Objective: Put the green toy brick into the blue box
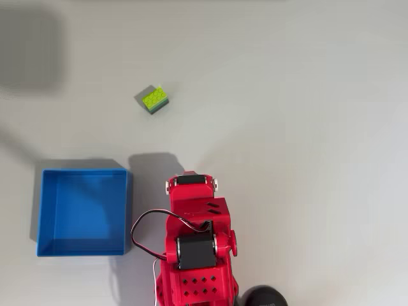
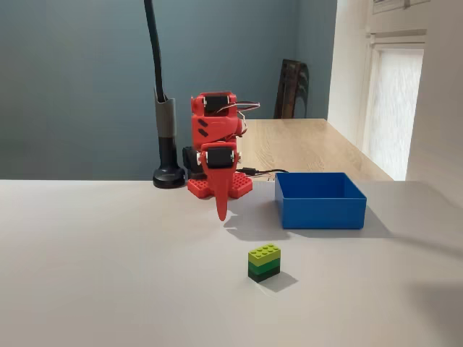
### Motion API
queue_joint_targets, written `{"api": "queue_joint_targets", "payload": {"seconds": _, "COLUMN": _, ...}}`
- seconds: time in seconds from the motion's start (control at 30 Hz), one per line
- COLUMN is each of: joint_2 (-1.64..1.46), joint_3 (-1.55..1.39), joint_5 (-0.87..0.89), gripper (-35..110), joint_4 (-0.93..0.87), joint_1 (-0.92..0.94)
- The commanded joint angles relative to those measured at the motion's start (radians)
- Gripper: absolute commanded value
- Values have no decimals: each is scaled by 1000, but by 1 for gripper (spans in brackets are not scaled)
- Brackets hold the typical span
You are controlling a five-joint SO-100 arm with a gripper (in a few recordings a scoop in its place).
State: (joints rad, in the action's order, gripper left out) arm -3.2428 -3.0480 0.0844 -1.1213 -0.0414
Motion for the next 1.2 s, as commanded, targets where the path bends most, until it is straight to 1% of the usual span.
{"api": "queue_joint_targets", "payload": {"seconds": 0.0, "joint_2": -20, "joint_3": 2, "joint_5": 9, "gripper": 0, "joint_4": -11, "joint_1": -2}}
{"api": "queue_joint_targets", "payload": {"seconds": 0.17, "joint_2": -18, "joint_3": 5, "joint_5": 5, "gripper": 0, "joint_4": -8, "joint_1": -11}}
{"api": "queue_joint_targets", "payload": {"seconds": 0.3, "joint_2": -15, "joint_3": 26, "joint_5": 3, "gripper": 0, "joint_4": 43, "joint_1": -12}}
{"api": "queue_joint_targets", "payload": {"seconds": 0.5, "joint_2": 23, "joint_3": 130, "joint_5": -55, "gripper": 0, "joint_4": 51, "joint_1": -15}}
{"api": "queue_joint_targets", "payload": {"seconds": 0.63, "joint_2": 196, "joint_3": 250, "joint_5": -67, "gripper": 0, "joint_4": 51, "joint_1": -17}}
{"api": "queue_joint_targets", "payload": {"seconds": 0.87, "joint_2": 589, "joint_3": 495, "joint_5": -61, "gripper": 0, "joint_4": 51, "joint_1": -18}}
{"api": "queue_joint_targets", "payload": {"seconds": 1.17, "joint_2": 1008, "joint_3": 831, "joint_5": -193, "gripper": 0, "joint_4": 92, "joint_1": -61}}
